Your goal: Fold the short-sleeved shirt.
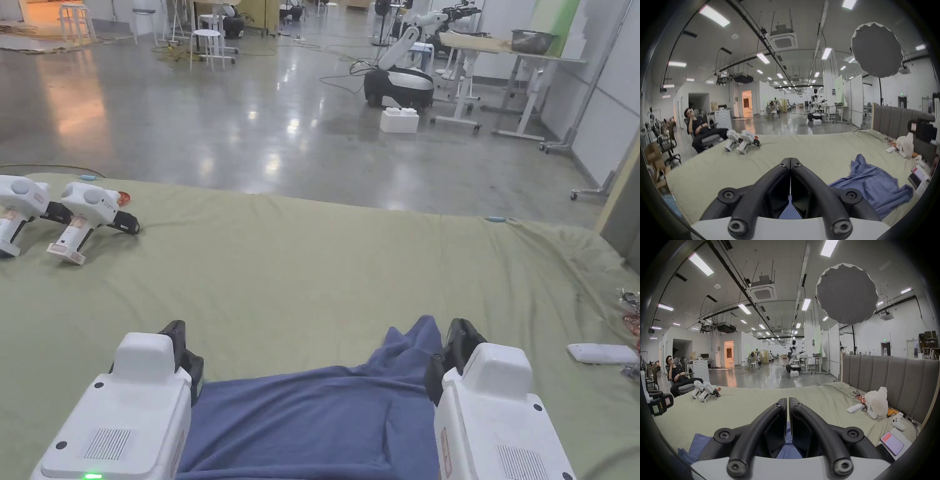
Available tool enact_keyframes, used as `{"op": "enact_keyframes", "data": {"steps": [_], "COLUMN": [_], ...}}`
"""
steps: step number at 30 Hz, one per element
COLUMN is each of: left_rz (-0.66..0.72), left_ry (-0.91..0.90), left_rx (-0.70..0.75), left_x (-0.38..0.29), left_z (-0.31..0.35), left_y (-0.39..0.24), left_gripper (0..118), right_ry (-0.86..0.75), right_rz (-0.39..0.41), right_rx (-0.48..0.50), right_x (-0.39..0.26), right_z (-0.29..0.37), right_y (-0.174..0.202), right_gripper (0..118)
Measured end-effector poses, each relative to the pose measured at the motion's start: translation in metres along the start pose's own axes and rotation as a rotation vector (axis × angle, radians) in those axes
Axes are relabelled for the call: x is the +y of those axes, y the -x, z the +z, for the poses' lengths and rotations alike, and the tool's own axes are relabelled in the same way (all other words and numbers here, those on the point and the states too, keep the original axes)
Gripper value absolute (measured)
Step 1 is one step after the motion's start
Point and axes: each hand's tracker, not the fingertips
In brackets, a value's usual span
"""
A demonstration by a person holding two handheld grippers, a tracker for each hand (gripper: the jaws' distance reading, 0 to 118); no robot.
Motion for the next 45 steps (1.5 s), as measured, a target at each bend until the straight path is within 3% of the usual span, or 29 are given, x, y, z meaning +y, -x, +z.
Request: {"op": "enact_keyframes", "data": {"steps": [6, 13, 19, 22, 24, 28, 31, 35, 38, 41, 42, 44, 45], "left_rz": [0.036, 0.084, 0.305, 0.337, 0.344, 0.288, 0.241, 0.135, 0.075, 0.061, 0.057, 0.044, 0.053], "left_ry": [0.095, 0.431, 0.659, 0.730, 0.735, 0.782, 0.828, 0.825, 0.815, 0.810, 0.812, 0.804, 0.792], "left_rx": [0.045, 0.029, -0.005, -0.029, -0.047, -0.015, 0.013, 0.042, 0.017, -0.004, -0.009, -0.009, -0.017], "left_x": [-0.019, -0.078, -0.120, -0.120, -0.121, -0.121, -0.127, -0.119, -0.115, -0.111, -0.114, -0.111, -0.107], "left_z": [-0.015, -0.081, -0.153, -0.168, -0.176, -0.185, -0.193, -0.190, -0.187, -0.183, -0.189, -0.185, -0.181], "left_y": [0.026, 0.092, 0.143, 0.143, 0.139, 0.123, 0.114, 0.096, 0.083, 0.074, 0.077, 0.078, 0.079], "left_gripper": [0, 0, 0, 1, 13, 56, 60, 58, 37, 5, 2, 1, 1], "right_ry": [-0.016, 0.075, 0.183, 0.226, 0.254, 0.294, 0.318, 0.346, 0.371, 0.417, 0.449, 0.532, 0.581], "right_rz": [0.062, 0.077, 0.096, 0.093, 0.097, 0.106, 0.099, 0.095, 0.095, 0.092, 0.094, 0.090, 0.089], "right_rx": [0.022, 0.067, 0.062, 0.054, 0.043, 0.033, 0.023, 0.011, -0.001, -0.018, -0.018, -0.013, -0.003], "right_x": [-0.002, -0.022, -0.046, -0.056, -0.063, -0.074, -0.081, -0.089, -0.093, -0.092, -0.091, -0.091, -0.091], "right_z": [-0.008, -0.025, -0.040, -0.046, -0.049, -0.054, -0.056, -0.061, -0.070, -0.093, -0.106, -0.136, -0.157], "right_y": [0.002, -0.007, -0.016, -0.020, -0.023, -0.029, -0.033, -0.037, -0.042, -0.055, -0.061, -0.076, -0.086], "right_gripper": [0, 0, 0, 0, 0, 0, 0, 0, 0, 0, 1, 7, 23]}}
